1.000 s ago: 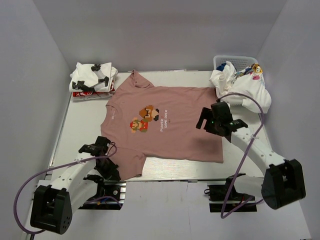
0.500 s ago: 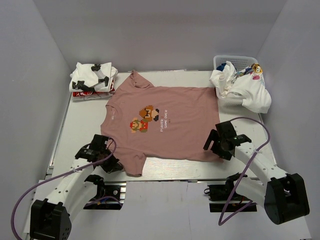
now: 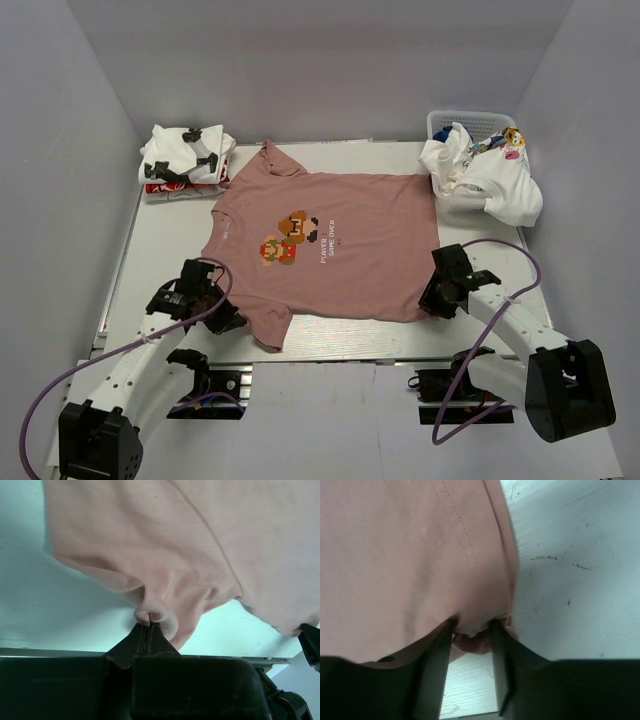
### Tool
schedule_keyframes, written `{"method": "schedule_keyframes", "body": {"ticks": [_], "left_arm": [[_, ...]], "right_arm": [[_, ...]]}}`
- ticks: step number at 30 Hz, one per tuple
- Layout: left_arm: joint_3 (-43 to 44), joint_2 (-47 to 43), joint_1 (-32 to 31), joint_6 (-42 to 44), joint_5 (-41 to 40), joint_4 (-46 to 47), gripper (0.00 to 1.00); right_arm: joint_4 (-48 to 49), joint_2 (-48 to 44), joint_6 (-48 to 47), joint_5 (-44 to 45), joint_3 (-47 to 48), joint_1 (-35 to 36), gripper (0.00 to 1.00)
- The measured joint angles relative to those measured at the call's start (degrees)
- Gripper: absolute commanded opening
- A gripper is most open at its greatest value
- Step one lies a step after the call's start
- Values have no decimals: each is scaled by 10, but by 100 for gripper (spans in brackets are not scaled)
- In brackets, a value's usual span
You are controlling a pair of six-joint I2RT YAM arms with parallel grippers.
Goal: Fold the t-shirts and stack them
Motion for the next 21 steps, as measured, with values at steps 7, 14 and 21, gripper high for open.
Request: {"method": "schedule_keyframes", "body": {"ticks": [7,14,21], "left_arm": [[30,7,0,5,0,13,0],[93,69,0,18,3,45,0],[218,177,7,27,-12,84,0]], "right_arm": [[23,2,-5,-7,-6,-1,0],[18,25,-26,-12,37,-1,0],[17,109,-42,-6,151,-2,0]]}}
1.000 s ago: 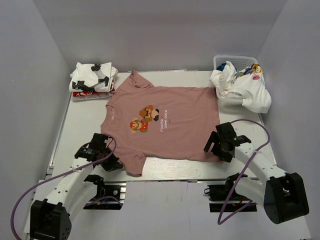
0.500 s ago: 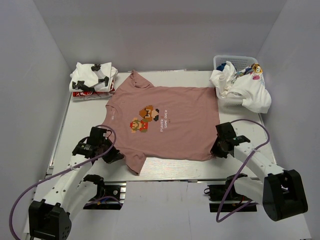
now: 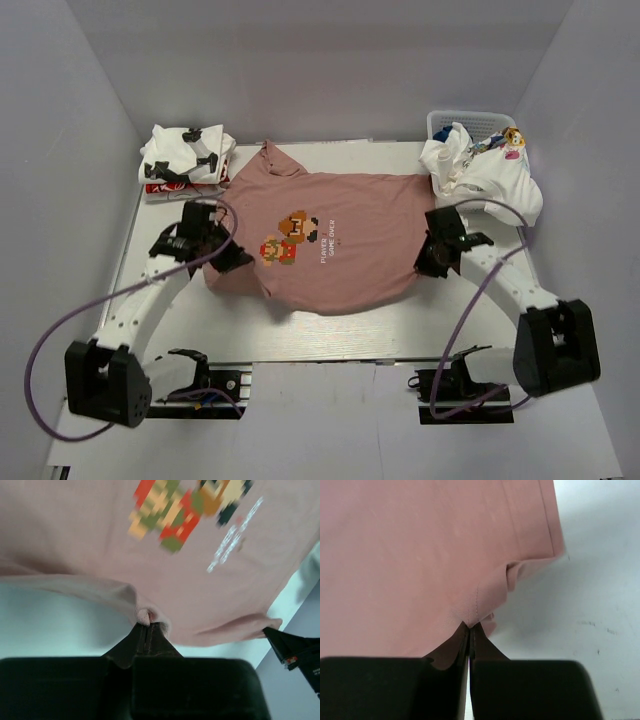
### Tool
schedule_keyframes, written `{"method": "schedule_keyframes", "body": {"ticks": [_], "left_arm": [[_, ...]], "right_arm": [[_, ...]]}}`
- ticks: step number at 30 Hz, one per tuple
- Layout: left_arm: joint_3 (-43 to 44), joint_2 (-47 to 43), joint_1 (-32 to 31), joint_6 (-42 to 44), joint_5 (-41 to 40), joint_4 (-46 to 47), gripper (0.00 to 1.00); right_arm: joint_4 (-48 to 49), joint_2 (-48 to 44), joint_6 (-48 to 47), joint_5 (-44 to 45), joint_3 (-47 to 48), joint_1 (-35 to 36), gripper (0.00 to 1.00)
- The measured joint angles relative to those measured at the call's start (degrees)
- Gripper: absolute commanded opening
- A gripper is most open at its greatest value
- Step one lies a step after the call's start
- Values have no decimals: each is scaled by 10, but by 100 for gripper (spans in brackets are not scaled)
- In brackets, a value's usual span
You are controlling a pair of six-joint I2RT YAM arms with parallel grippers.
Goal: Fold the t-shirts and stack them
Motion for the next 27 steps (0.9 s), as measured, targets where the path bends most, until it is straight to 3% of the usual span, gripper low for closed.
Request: {"method": "schedule_keyframes", "body": {"ticks": [7,8,9,10,11,12,13,15,17,21,27], "left_arm": [[210,201,5,11,-85,13,0],[249,236,7,13,-101,8,2],[283,269,9,16,-110,6,17],[316,306,10,22,-121,5,27],[348,339,13,25,-130,0,32],[378,374,16,27,-139,-3,53],[401,404,18,30,-146,-4,99],[454,469,23,32,-154,-26,100],[499,524,26,39,-156,-40,100],[489,549,31,48,-153,-52,100],[304,418,31,49,-138,-27,100]], "right_arm": [[-8,139,-7,42,181,-19,0],[-14,161,-8,48,210,-24,19],[-22,183,-6,55,241,-28,26],[-26,207,-9,62,270,-33,26],[-28,229,-12,68,296,-36,37],[-31,247,-13,75,316,-39,47],[-31,261,-15,80,330,-41,57],[-42,284,-17,87,350,-43,83],[-49,292,-29,87,354,-43,90],[-41,253,-54,76,317,-33,90],[-1,151,-89,19,218,7,90]]}}
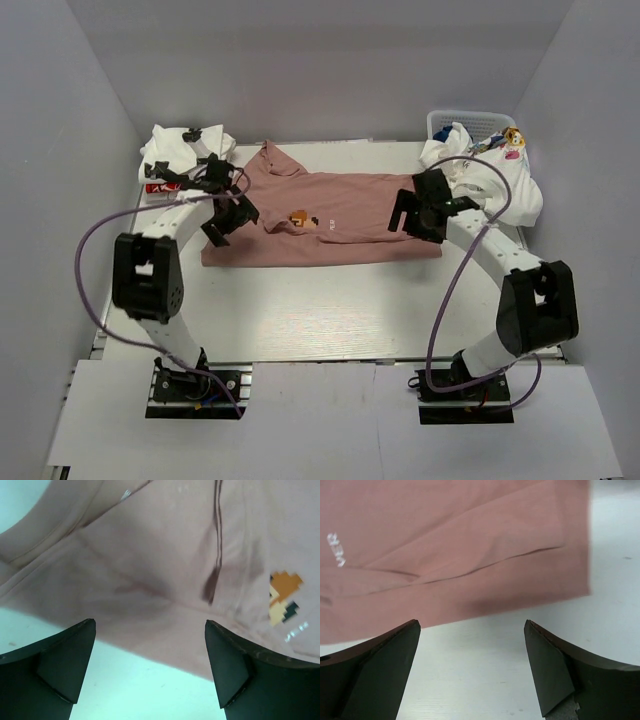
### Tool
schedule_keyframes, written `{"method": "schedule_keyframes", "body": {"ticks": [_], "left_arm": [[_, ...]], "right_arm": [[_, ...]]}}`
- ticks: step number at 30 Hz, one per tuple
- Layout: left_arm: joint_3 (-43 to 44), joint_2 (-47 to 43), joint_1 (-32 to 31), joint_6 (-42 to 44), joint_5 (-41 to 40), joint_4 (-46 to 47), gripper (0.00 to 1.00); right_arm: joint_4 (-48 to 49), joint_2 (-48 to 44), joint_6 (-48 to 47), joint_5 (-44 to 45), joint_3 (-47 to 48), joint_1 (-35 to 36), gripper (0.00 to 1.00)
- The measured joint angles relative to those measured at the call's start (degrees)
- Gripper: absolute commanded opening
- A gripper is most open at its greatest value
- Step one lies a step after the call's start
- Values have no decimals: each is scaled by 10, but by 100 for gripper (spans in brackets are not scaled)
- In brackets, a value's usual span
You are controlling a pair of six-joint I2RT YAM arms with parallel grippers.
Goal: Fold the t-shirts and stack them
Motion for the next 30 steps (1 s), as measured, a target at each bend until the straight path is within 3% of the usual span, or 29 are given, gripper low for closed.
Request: {"method": "schedule_keyframes", "body": {"ticks": [5,8,14,20,30], "left_arm": [[-105,-133,-4,-3,-12,40,100],[-148,-158,-3,-3,-14,75,100],[-197,-123,-3,3,-15,116,100],[-196,-76,-3,7,-20,136,100],[-192,-72,-4,10,-37,138,100]], "right_arm": [[49,43,-9,-42,-22,41,90],[68,94,-9,-56,-16,59,90],[71,183,-21,-68,46,69,90],[74,239,-45,-69,115,63,90],[82,343,-67,-35,277,20,90]]}}
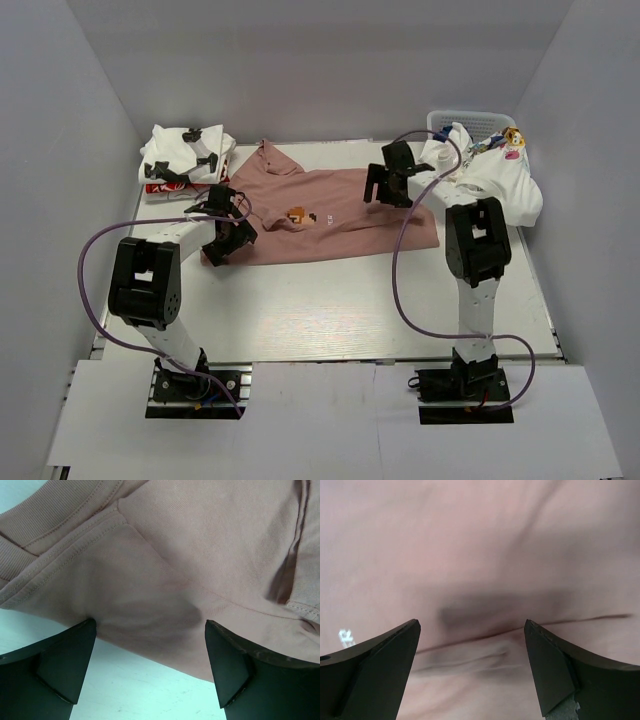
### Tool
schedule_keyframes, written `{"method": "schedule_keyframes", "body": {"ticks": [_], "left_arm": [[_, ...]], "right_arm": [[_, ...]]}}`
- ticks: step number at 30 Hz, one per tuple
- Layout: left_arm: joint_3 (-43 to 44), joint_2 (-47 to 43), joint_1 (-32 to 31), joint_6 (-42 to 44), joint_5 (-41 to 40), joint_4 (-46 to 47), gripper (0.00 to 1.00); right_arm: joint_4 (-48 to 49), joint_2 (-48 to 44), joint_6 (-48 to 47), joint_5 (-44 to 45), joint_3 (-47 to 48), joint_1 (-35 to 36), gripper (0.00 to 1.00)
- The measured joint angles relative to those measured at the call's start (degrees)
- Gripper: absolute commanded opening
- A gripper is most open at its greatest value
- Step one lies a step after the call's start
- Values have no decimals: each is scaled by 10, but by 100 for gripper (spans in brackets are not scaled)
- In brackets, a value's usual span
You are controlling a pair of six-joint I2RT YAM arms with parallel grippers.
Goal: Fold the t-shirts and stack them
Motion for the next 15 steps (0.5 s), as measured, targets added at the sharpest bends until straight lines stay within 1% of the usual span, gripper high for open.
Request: {"method": "schedule_keyframes", "body": {"ticks": [3,6,11,15], "left_arm": [[1,0,0,0,-2,-2,100],[3,0,0,2,-2,-4,100],[3,0,0,6,-2,-4,100],[7,3,0,8,-1,-5,100]], "right_arm": [[9,-13,-18,23,1,-14,90],[21,-55,-30,42,-34,-20,90],[39,-159,-29,38,-148,-19,90],[57,-200,-26,1,-236,-16,90]]}}
